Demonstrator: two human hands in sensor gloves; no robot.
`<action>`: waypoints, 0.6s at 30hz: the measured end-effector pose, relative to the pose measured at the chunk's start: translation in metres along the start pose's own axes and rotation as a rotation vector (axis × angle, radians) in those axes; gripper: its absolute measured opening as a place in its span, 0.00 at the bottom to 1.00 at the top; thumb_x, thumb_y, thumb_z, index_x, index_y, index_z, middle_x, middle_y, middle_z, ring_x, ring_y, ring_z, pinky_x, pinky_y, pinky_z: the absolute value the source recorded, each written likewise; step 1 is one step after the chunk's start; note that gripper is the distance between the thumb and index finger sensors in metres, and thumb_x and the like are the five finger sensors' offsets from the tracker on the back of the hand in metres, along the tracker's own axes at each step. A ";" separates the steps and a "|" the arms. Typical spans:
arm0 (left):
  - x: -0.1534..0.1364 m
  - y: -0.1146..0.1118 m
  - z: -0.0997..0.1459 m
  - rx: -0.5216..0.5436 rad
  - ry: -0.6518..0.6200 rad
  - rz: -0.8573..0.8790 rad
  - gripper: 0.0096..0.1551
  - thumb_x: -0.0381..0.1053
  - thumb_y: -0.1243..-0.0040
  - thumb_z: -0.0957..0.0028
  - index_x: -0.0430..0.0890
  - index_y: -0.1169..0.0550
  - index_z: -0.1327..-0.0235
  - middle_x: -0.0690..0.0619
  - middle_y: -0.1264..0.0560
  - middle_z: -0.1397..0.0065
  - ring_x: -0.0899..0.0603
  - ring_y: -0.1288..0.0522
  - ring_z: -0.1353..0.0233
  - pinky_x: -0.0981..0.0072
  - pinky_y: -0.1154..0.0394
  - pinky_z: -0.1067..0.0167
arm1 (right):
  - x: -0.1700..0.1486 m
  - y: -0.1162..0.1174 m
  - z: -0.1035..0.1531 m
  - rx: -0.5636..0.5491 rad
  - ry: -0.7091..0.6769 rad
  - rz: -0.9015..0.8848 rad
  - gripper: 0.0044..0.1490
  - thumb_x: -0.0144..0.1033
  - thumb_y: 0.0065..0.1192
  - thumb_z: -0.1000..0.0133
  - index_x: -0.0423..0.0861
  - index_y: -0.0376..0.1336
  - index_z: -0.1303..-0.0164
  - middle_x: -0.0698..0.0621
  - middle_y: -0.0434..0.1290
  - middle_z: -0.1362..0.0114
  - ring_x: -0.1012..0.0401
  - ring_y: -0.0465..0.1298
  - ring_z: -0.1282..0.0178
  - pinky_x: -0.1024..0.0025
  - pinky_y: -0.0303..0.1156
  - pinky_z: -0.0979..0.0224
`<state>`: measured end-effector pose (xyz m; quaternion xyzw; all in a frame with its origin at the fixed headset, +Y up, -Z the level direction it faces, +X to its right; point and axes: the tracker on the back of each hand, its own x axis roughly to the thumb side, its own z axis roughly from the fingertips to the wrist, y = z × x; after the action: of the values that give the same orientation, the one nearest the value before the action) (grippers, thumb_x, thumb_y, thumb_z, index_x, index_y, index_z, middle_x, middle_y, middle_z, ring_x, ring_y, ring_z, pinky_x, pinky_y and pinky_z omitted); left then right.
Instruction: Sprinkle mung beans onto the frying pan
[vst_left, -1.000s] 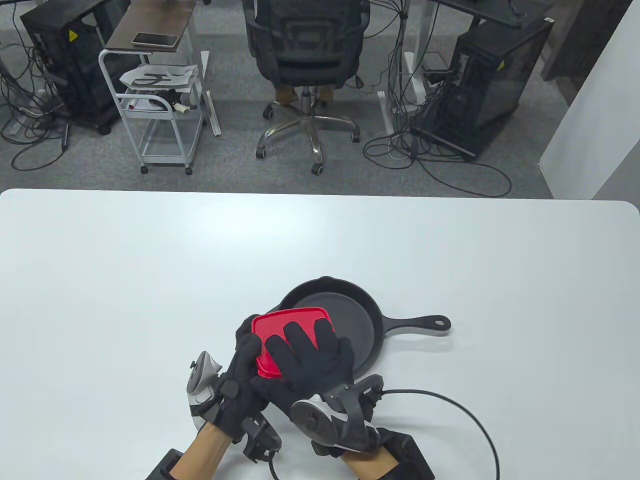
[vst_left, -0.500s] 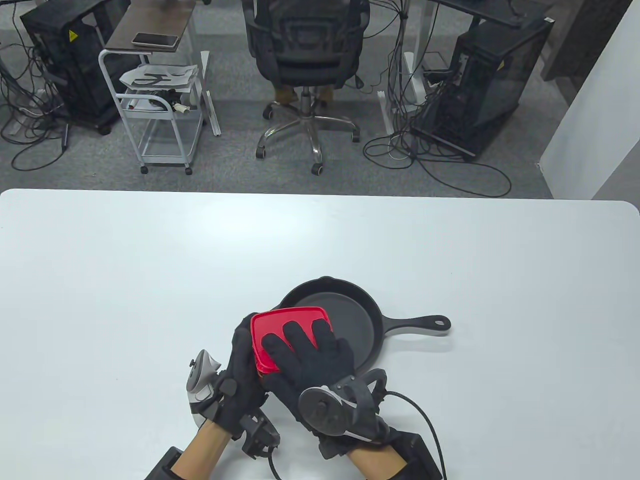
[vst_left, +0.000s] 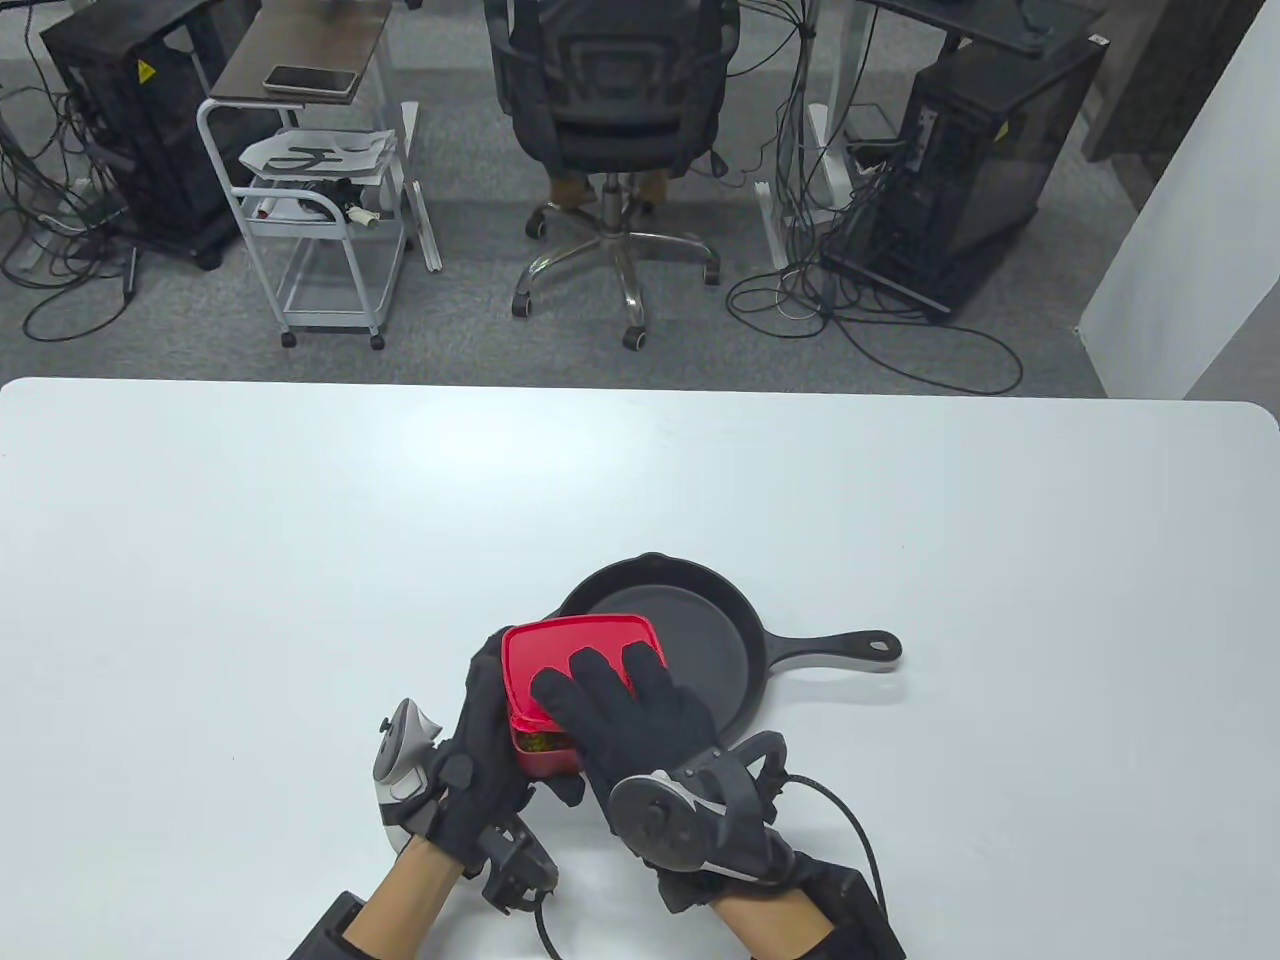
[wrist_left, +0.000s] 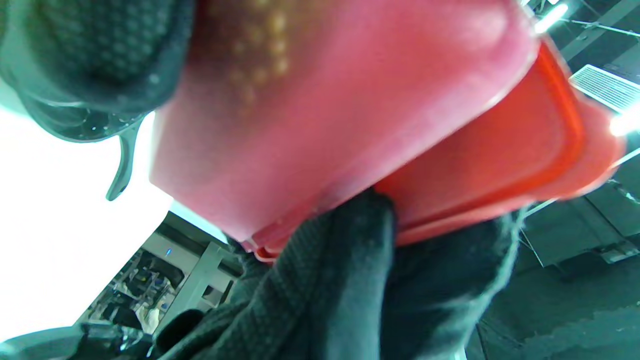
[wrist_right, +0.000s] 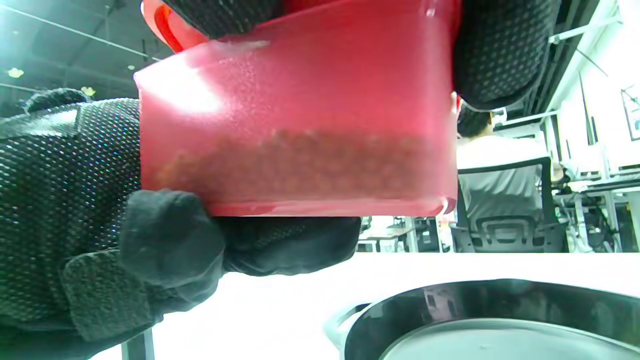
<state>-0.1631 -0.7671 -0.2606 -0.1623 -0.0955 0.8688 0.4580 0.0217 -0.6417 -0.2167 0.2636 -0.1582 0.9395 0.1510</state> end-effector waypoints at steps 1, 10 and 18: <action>0.001 0.000 0.000 -0.002 0.009 -0.002 0.43 0.77 0.64 0.42 0.66 0.61 0.20 0.38 0.52 0.17 0.28 0.27 0.33 0.53 0.14 0.63 | 0.000 0.000 0.000 -0.001 -0.003 -0.004 0.32 0.40 0.56 0.35 0.65 0.54 0.20 0.49 0.65 0.14 0.39 0.63 0.18 0.35 0.71 0.35; -0.002 0.000 -0.001 -0.021 0.031 0.013 0.44 0.78 0.64 0.41 0.64 0.61 0.20 0.38 0.52 0.17 0.29 0.25 0.35 0.55 0.14 0.63 | -0.002 -0.005 0.000 -0.062 -0.056 0.087 0.32 0.41 0.57 0.36 0.65 0.54 0.21 0.50 0.69 0.18 0.39 0.69 0.23 0.44 0.77 0.42; -0.004 -0.004 -0.002 -0.054 0.028 0.018 0.46 0.79 0.61 0.41 0.63 0.61 0.20 0.39 0.52 0.16 0.30 0.25 0.34 0.54 0.14 0.62 | -0.007 -0.034 -0.014 -0.111 -0.041 0.084 0.32 0.43 0.54 0.36 0.58 0.53 0.21 0.51 0.71 0.20 0.40 0.75 0.30 0.52 0.82 0.52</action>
<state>-0.1577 -0.7681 -0.2605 -0.1875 -0.1112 0.8677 0.4467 0.0337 -0.6067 -0.2246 0.2674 -0.2239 0.9292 0.1223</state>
